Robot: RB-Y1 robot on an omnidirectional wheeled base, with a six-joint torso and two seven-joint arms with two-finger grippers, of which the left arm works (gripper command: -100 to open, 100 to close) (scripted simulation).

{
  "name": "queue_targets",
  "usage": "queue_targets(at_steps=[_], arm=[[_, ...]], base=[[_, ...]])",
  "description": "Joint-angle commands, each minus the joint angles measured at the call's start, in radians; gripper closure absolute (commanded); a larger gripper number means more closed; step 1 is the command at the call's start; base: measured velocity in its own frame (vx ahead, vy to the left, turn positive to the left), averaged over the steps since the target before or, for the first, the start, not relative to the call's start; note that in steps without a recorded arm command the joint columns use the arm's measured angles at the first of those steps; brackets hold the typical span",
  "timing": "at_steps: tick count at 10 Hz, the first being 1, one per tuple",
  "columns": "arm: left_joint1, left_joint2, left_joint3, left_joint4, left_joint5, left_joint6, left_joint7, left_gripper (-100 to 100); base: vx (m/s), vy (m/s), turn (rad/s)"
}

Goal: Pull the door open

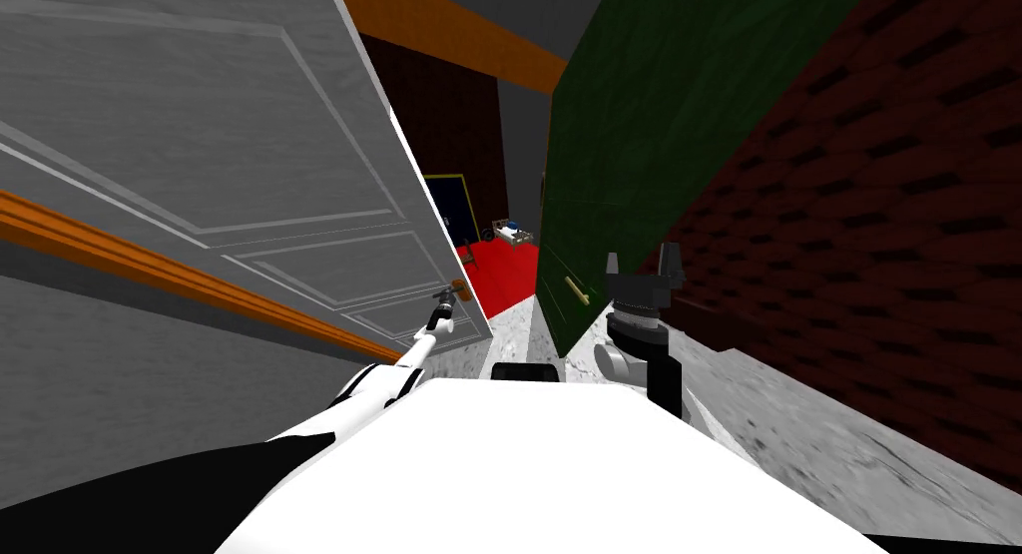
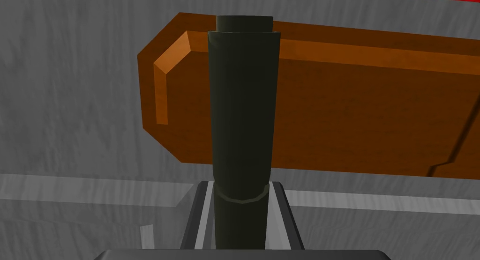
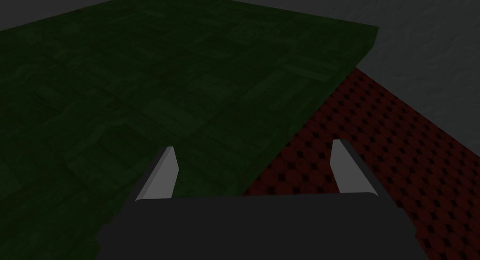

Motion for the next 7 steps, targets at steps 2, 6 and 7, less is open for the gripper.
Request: queue_targets(at_steps=[2, 6, 7], arm=[[0.013, 0.010, -0.038, -0.017, -0.009, -0.005, 0.033, 100], [0.030, 0.031, -0.084, -0.045, -0.019, -0.011, 0.078, 100], [0.029, 0.028, -0.078, -0.039, -0.018, -0.008, 0.069, 100]], base=[[-0.243, 0.080, -0.147], [-0.255, 0.077, -0.133], [-0.100, 0.023, -0.034]])
